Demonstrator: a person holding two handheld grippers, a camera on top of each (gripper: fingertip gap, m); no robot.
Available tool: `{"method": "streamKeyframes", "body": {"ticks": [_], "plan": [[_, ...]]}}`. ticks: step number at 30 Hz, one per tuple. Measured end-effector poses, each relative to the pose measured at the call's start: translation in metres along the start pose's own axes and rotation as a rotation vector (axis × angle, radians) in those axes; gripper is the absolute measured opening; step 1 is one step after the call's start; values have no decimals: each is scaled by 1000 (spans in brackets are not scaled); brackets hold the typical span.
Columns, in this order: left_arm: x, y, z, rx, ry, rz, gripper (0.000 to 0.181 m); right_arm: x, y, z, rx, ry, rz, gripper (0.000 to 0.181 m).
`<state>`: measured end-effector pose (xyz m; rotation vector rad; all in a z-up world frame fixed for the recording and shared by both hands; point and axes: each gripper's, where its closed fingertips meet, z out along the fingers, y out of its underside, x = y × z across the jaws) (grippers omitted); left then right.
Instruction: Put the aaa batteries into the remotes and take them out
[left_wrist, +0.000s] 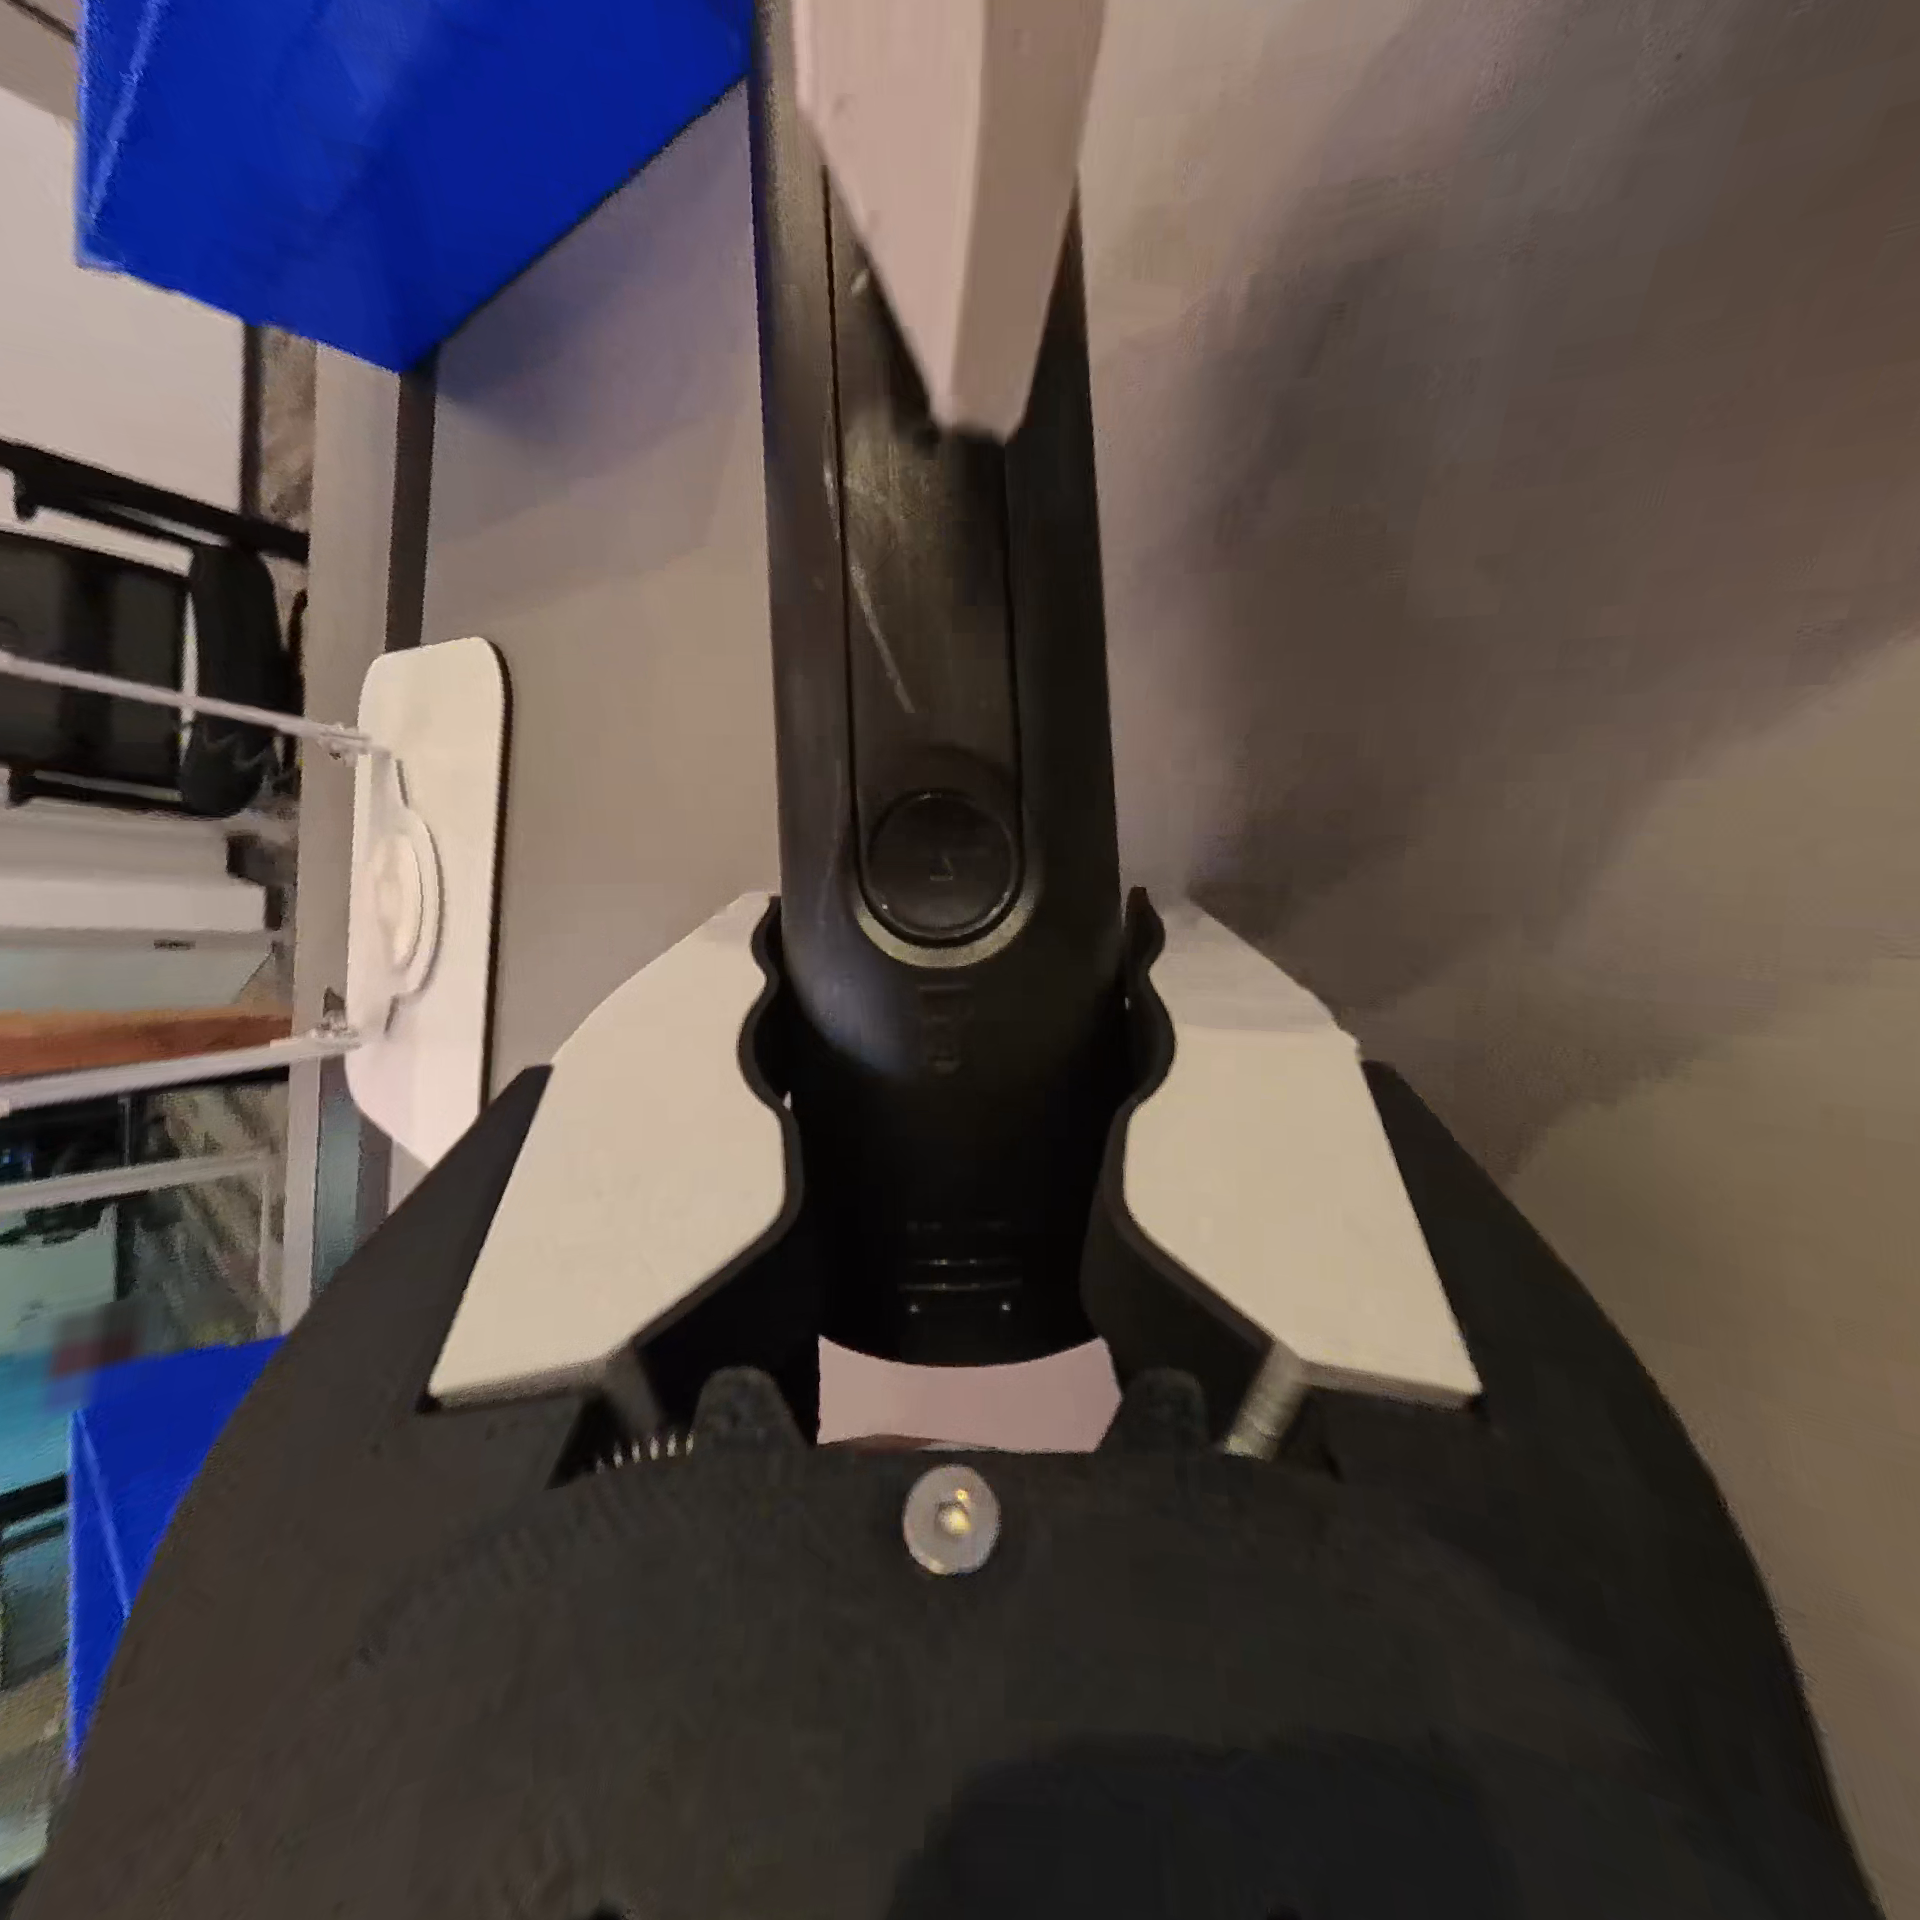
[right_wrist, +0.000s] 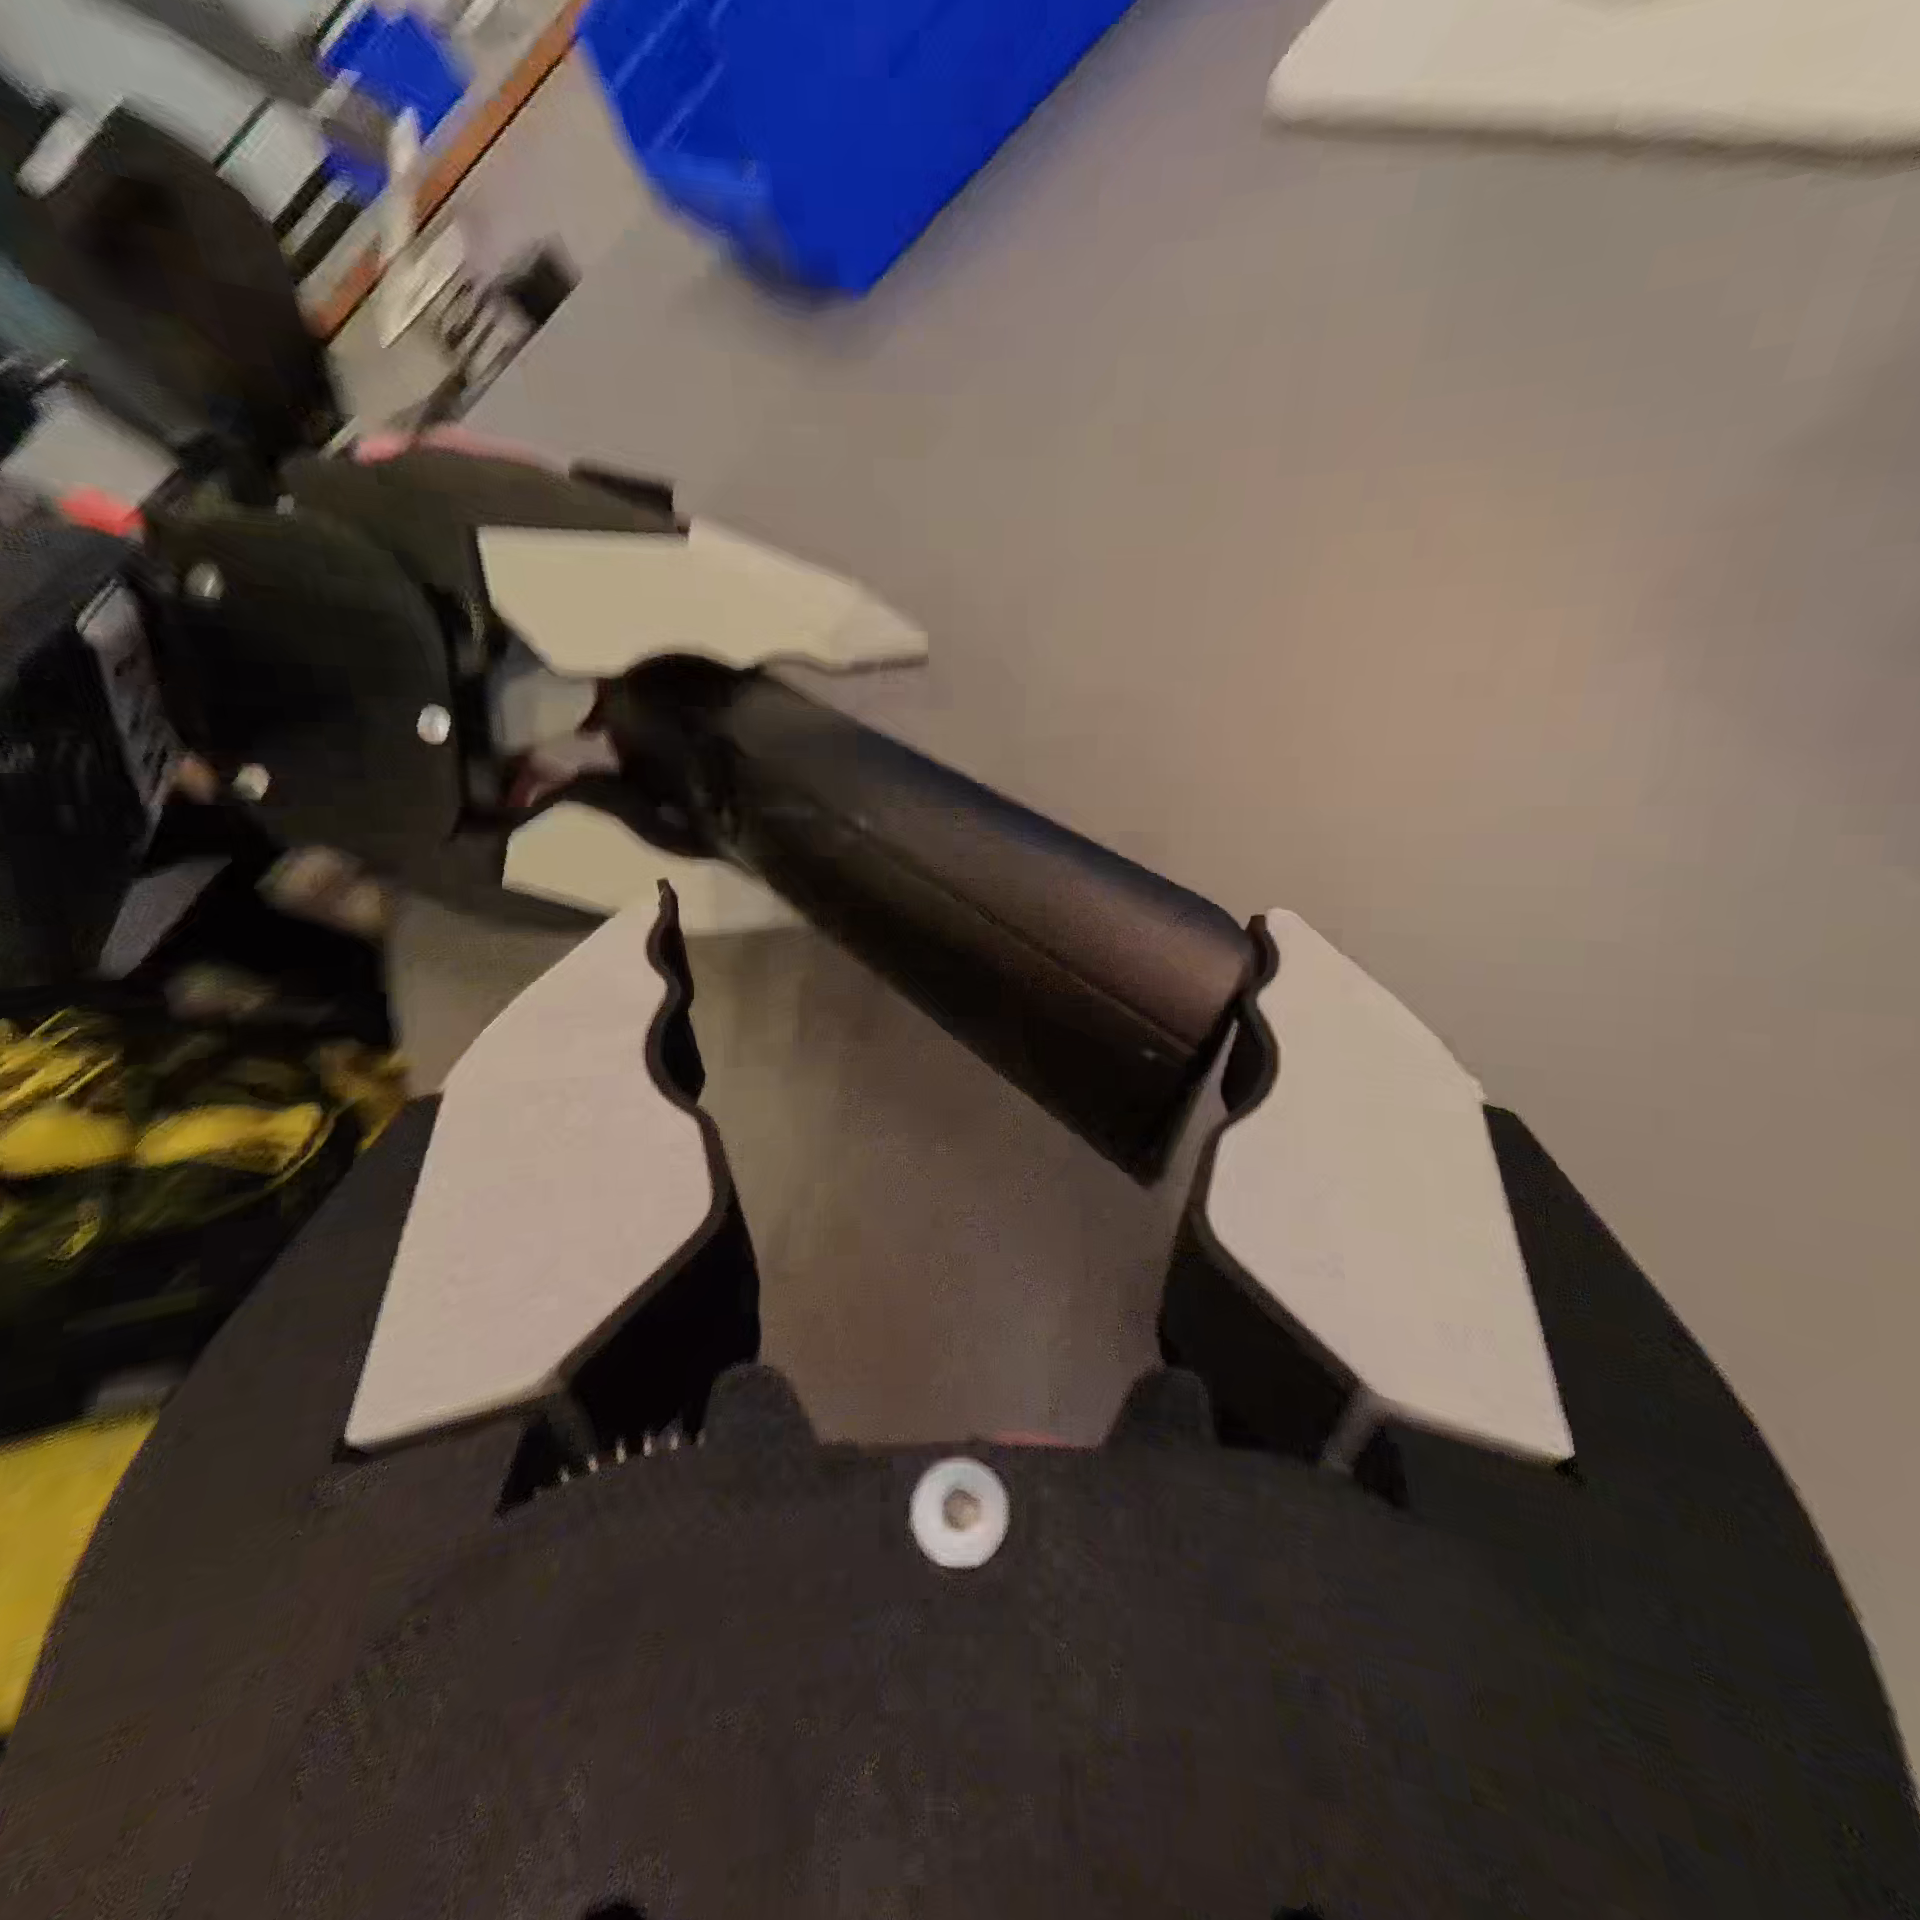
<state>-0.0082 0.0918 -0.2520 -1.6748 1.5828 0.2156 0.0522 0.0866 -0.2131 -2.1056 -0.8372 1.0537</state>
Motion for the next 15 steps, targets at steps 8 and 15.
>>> {"method": "streamKeyframes", "body": {"ticks": [8,15], "plan": [[8,-7,-3,-16,-124,32,62,15,14,13,82,411,-16,133],[10,-13,-11,69,-171,25,61,12,18,18,89,292,46,128]]}}
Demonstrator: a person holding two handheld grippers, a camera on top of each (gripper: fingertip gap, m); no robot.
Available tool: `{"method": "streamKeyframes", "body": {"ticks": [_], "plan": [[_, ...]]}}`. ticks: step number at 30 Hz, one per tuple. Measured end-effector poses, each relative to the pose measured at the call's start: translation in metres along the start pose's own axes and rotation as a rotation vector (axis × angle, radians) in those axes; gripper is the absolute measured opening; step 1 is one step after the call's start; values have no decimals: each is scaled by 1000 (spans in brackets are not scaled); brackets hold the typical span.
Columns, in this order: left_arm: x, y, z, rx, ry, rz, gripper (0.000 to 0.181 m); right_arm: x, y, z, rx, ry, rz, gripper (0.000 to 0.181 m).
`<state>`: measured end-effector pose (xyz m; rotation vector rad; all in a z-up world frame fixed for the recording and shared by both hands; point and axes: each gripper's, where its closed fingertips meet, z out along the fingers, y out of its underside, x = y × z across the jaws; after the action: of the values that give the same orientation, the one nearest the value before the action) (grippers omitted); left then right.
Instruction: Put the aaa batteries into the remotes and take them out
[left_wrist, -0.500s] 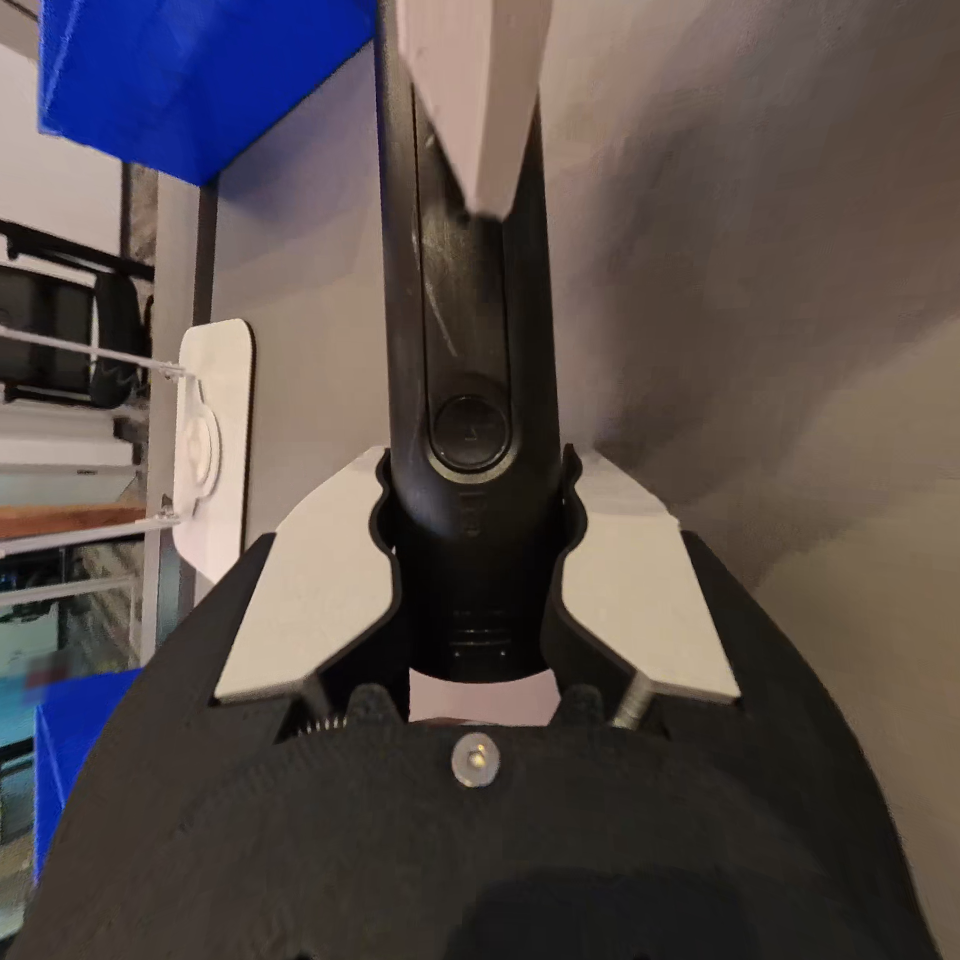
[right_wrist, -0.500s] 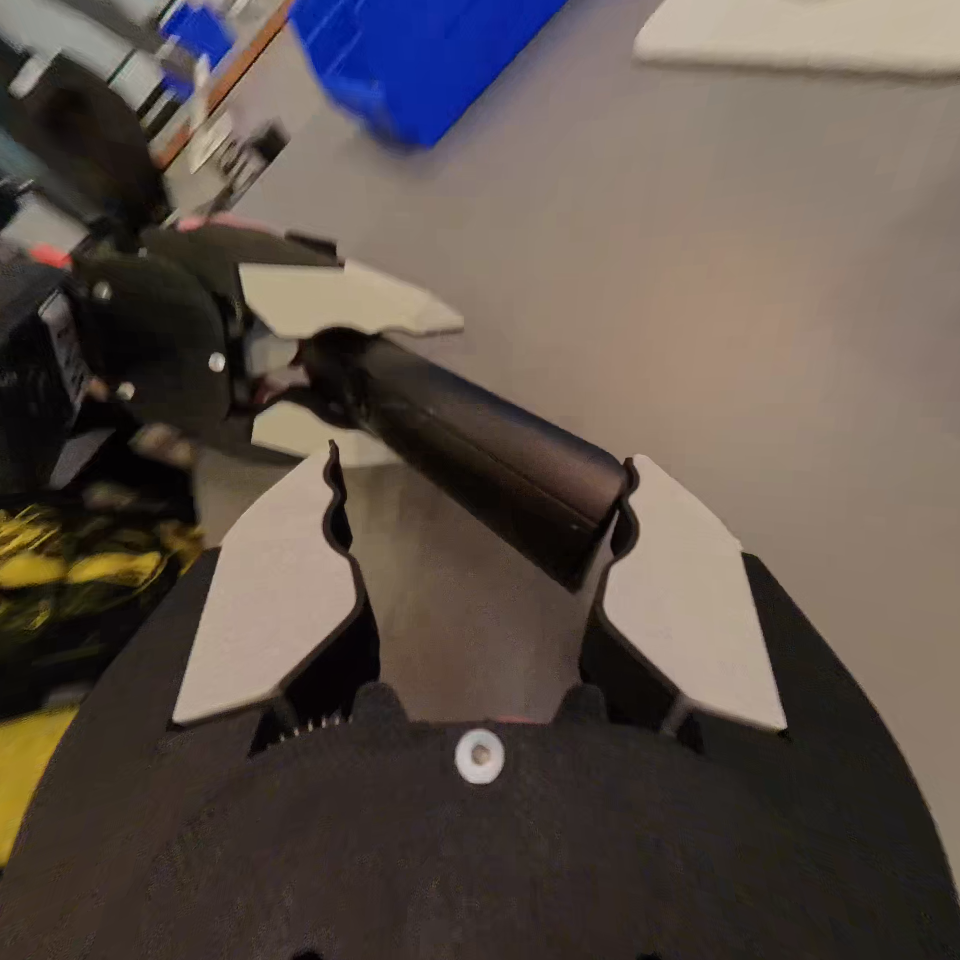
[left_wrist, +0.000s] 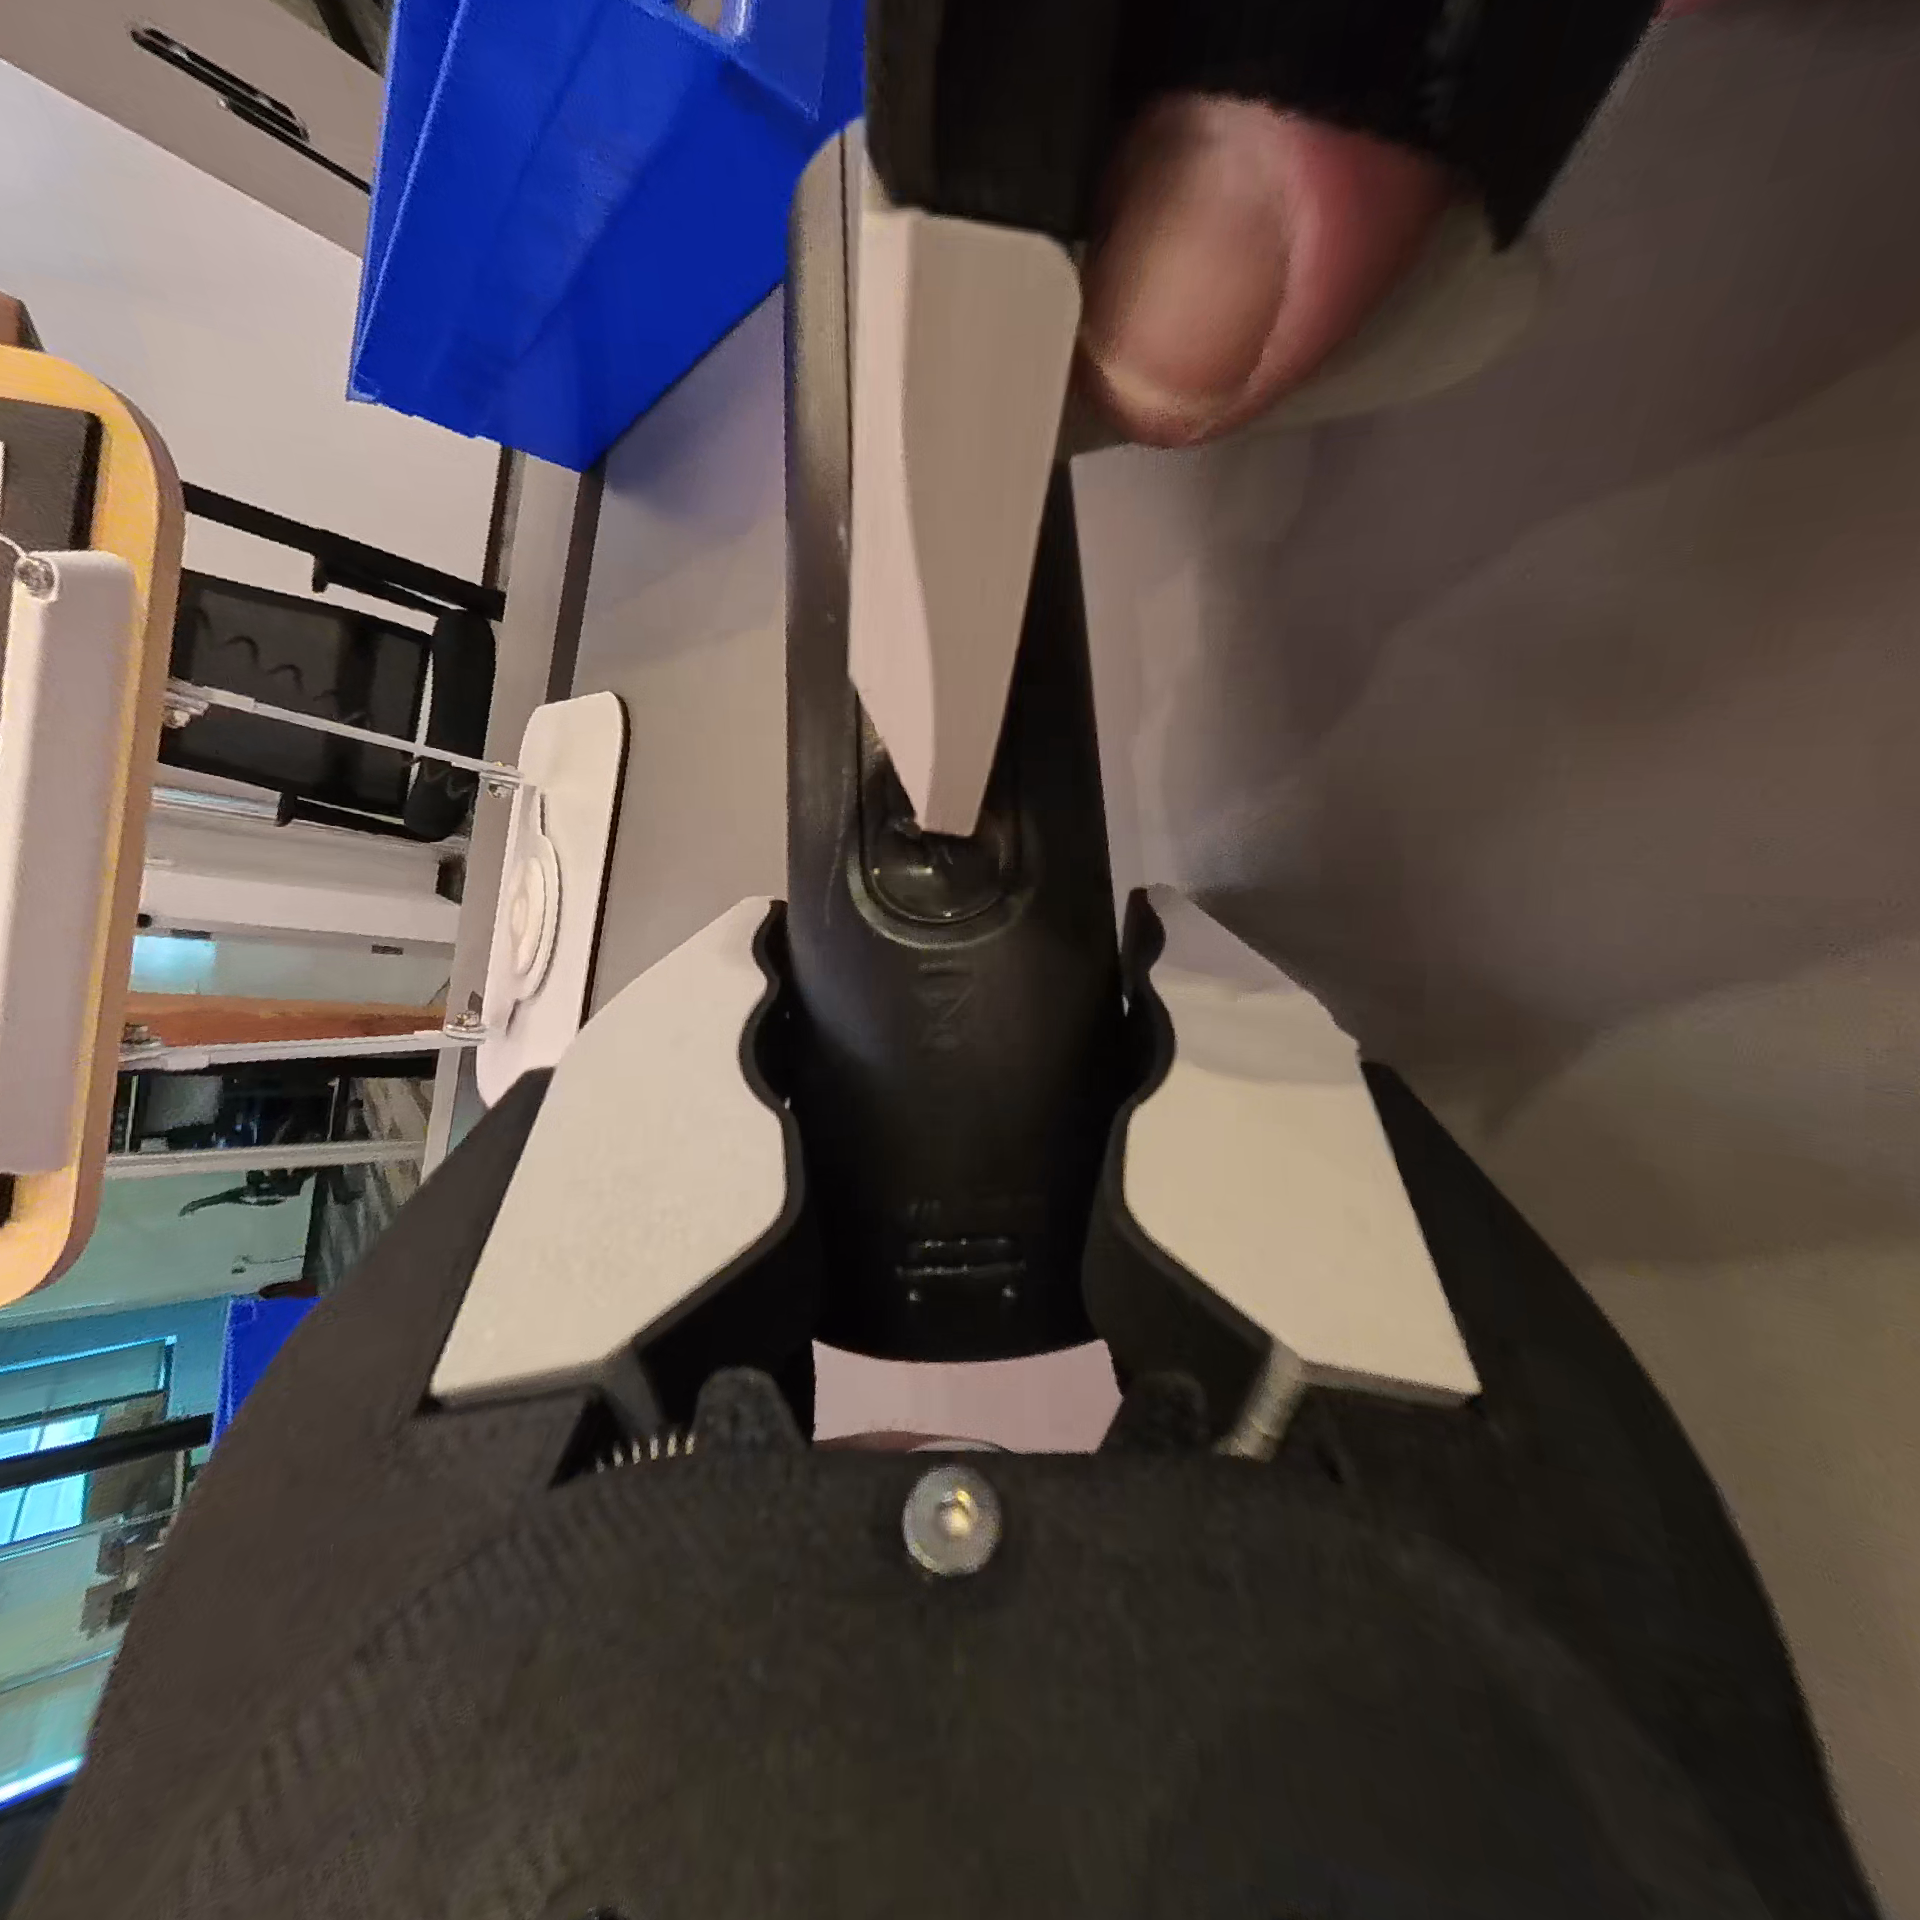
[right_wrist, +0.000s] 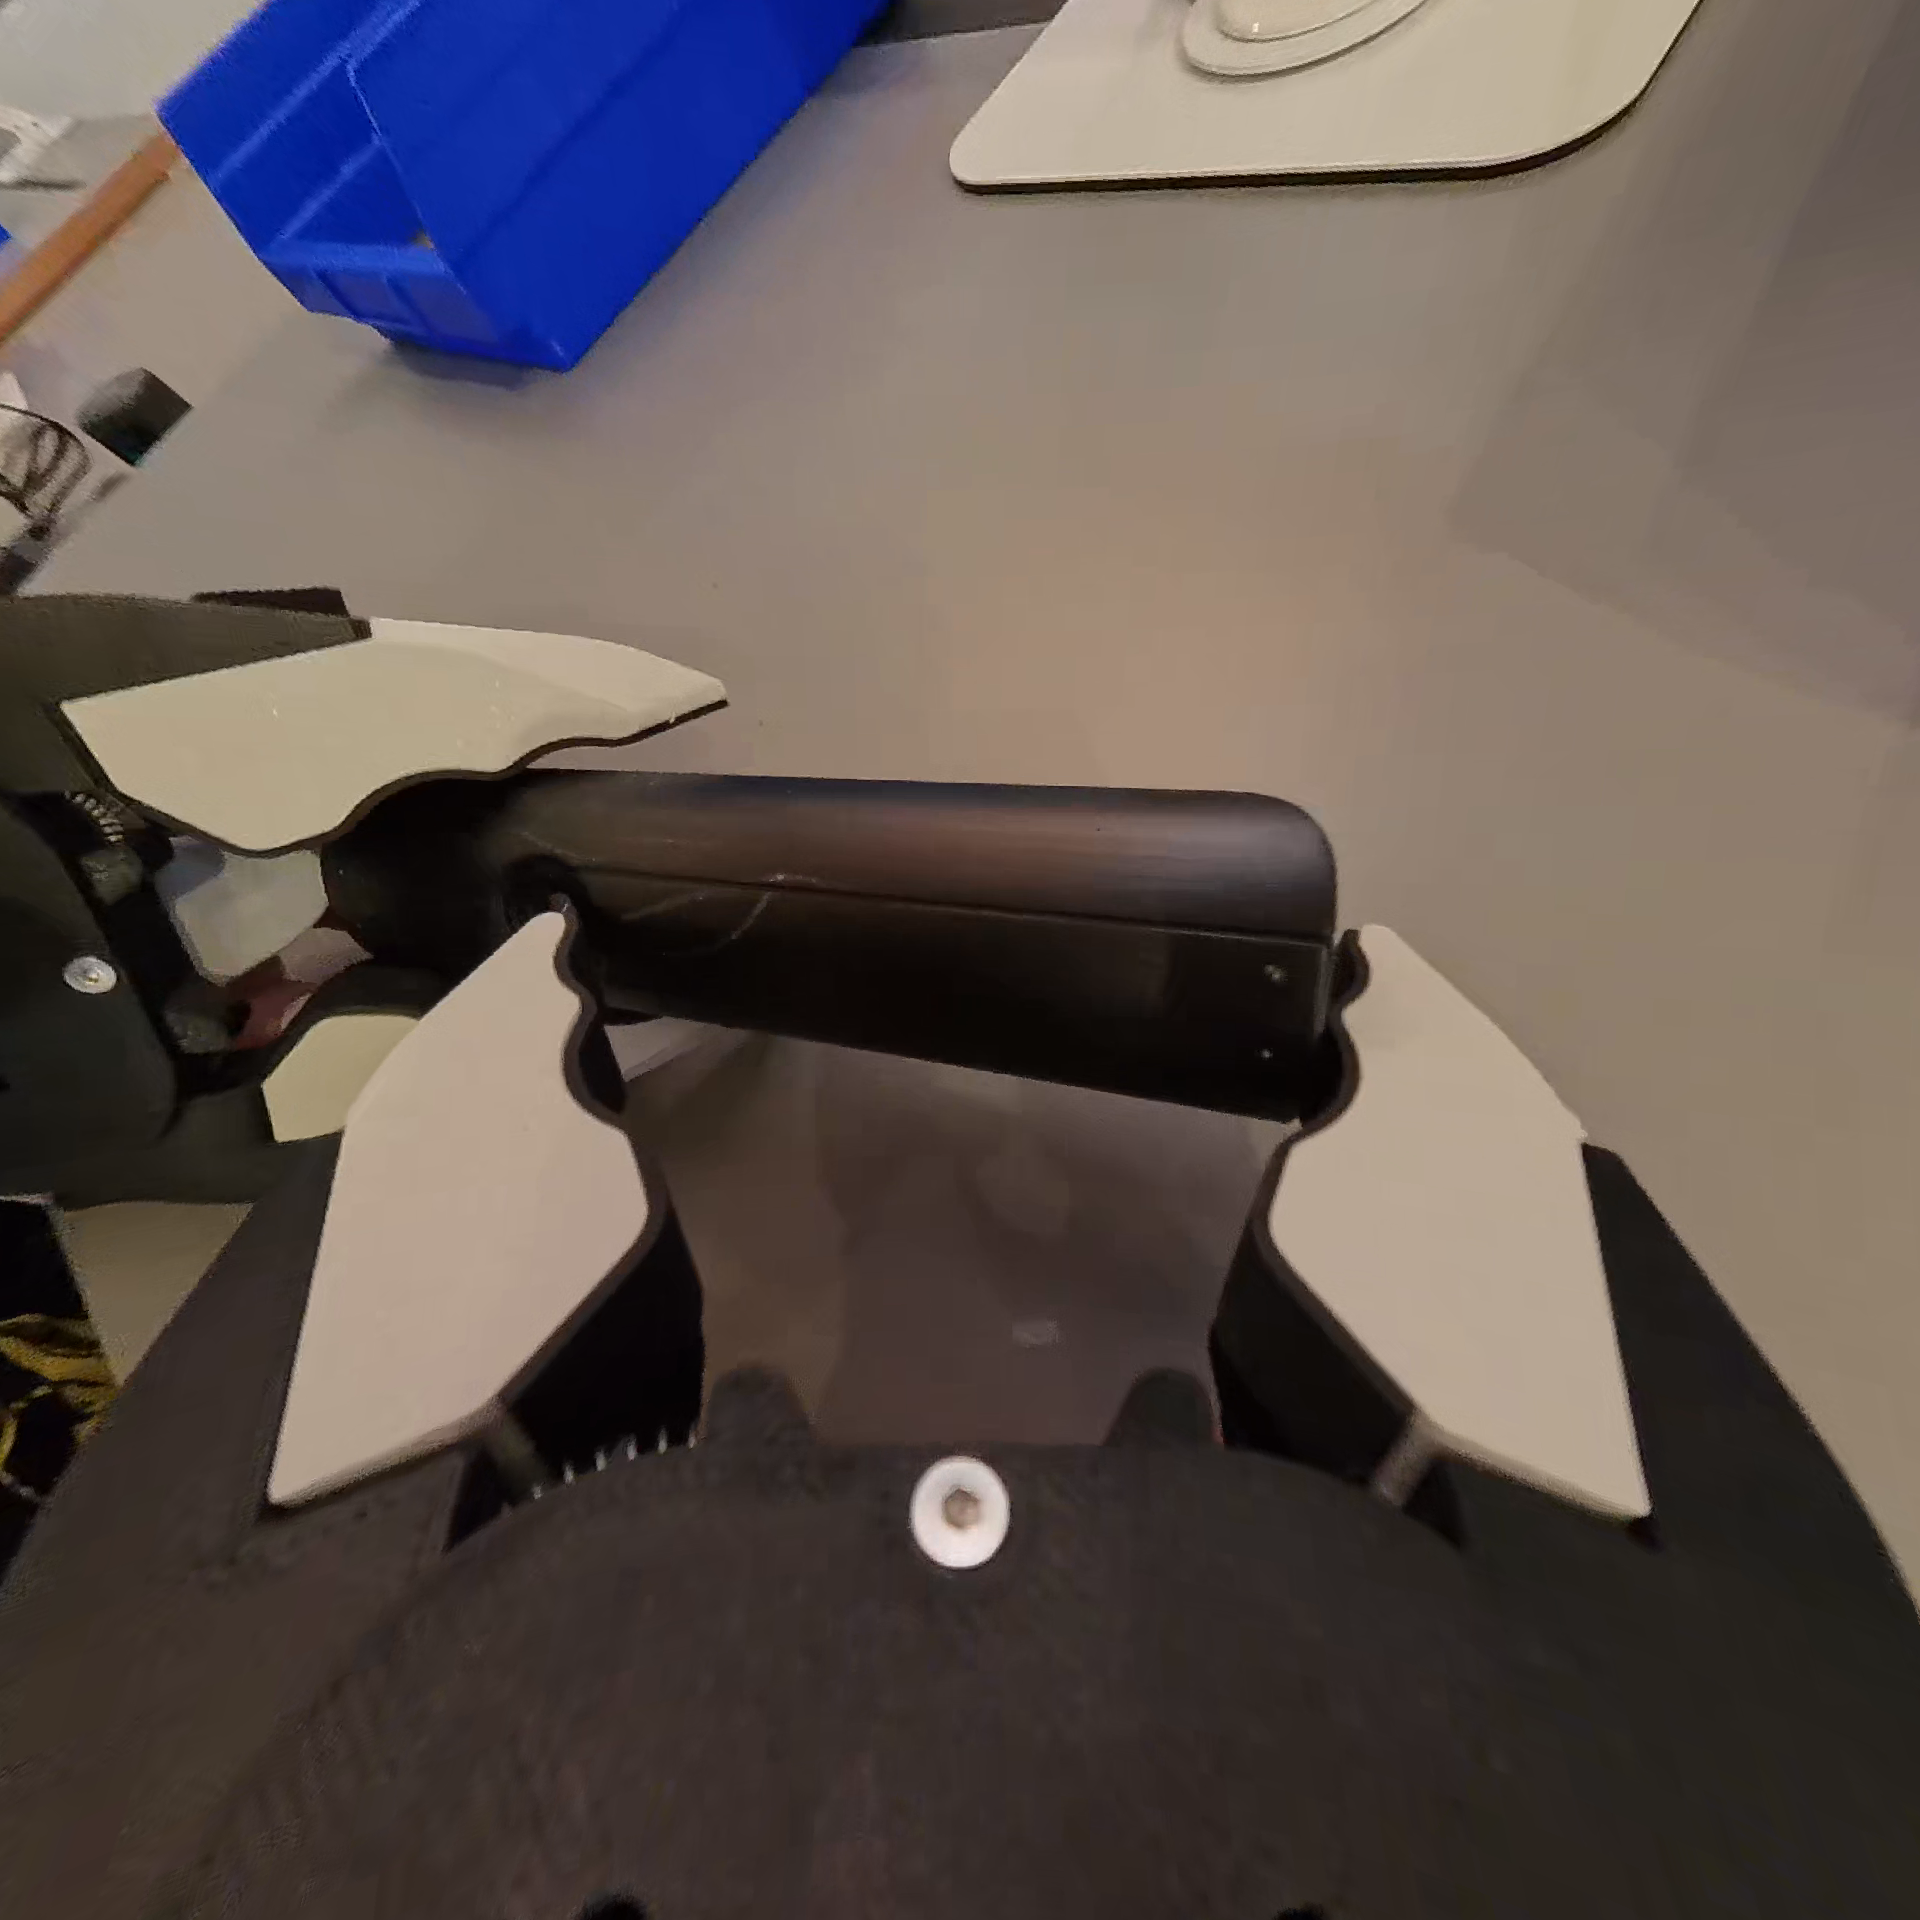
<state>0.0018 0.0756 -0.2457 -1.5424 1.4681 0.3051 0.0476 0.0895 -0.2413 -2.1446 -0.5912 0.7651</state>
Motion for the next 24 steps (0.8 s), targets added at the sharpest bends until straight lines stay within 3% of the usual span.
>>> {"method": "streamKeyframes", "body": {"ticks": [5,8,11,16,24], "plan": [[-1,-6,-5,54,-44,-35,61,-4,-1,1,6,-28,-16,129],[-9,-14,-11,98,-77,-54,61,-6,-3,0,26,-80,79,144],[-7,-15,-12,98,-87,-60,61,-10,-8,-2,72,-80,57,136],[-3,-10,-8,68,-78,-51,61,-7,-12,-1,86,30,-37,140],[3,-14,-10,84,-61,-76,61,-7,-9,-1,78,-22,21,133]]}}
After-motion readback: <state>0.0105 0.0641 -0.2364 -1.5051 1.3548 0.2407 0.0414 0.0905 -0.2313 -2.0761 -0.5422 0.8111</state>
